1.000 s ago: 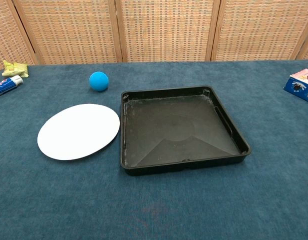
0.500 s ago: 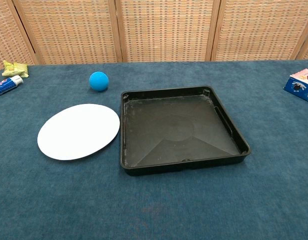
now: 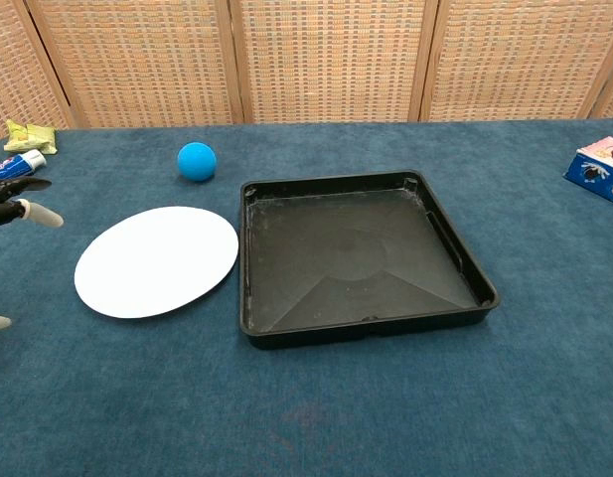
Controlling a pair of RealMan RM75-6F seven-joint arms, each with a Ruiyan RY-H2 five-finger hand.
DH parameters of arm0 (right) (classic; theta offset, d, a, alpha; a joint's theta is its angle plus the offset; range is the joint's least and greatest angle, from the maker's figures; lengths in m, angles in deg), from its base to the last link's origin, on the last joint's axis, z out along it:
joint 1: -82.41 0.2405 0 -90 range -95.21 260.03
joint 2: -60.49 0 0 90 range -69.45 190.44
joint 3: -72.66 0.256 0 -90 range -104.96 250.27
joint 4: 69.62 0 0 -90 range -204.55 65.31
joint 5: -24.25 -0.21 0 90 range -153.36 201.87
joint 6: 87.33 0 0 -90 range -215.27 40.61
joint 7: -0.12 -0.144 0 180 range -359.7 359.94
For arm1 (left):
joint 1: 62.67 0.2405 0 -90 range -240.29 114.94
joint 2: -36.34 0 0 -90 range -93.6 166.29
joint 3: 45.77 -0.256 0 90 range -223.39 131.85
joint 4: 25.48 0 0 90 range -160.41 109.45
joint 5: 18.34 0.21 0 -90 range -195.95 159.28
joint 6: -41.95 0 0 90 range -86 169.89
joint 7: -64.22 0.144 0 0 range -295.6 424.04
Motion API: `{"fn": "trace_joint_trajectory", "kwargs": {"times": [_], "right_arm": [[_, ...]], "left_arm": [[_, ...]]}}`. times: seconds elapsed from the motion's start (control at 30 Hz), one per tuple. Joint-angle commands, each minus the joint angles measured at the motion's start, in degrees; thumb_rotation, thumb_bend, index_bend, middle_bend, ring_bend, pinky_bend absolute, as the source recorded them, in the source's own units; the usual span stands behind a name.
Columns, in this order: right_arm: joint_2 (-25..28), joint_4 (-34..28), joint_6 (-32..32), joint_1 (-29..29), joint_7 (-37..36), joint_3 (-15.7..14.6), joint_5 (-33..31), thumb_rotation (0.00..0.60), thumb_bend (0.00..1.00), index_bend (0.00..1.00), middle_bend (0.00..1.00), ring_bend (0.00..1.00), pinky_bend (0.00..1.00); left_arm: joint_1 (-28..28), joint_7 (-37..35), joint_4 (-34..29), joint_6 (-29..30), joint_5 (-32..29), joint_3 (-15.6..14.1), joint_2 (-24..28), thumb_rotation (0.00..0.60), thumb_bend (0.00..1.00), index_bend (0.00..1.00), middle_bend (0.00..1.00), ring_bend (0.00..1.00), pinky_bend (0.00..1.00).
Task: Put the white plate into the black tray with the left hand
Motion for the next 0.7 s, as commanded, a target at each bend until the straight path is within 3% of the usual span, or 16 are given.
{"fn": "trace_joint_trajectory", "kwargs": {"times": [0.03, 0.2, 0.5, 0.7], "right_arm": [[0.1, 0.3, -0.3, 0.1, -0.9, 0.4, -0.8, 0.6, 0.17, 0.08, 0.0, 0.0, 0.0], [0.5, 1.0, -0.7, 0.2, -2.9, 0.9, -1.8, 0.6, 0.17, 0.08, 0.0, 0.0, 0.0], [1.5, 1.4, -0.6, 0.0, -7.0, 1.2, -2.0, 0.6, 0.17, 0.08, 0.0, 0.0, 0.0], [1.7, 1.4, -0.3, -0.1, -7.6, 1.4, -2.0, 0.6, 0.17, 0.08, 0.0, 0.0, 0.0]], "left_arm": [[-0.5, -0.1, 0.7, -0.6, 0.0, 0.0, -0.9, 0.6, 0.16, 0.19, 0.0, 0.0, 0.0], [-1.4, 0.4, 2.0, -1.4, -0.4, 0.4, -3.0, 0.6, 0.2, 0.18, 0.0, 0.0, 0.0], [-4.2, 2.4, 5.9, -4.3, -2.6, 2.3, -8.2, 0.6, 0.2, 0.06, 0.0, 0.0, 0.0], [-5.4, 2.7, 7.2, -5.2, -3.2, 2.8, -9.5, 0.6, 0.2, 0.09, 0.0, 0.0, 0.0]]}}
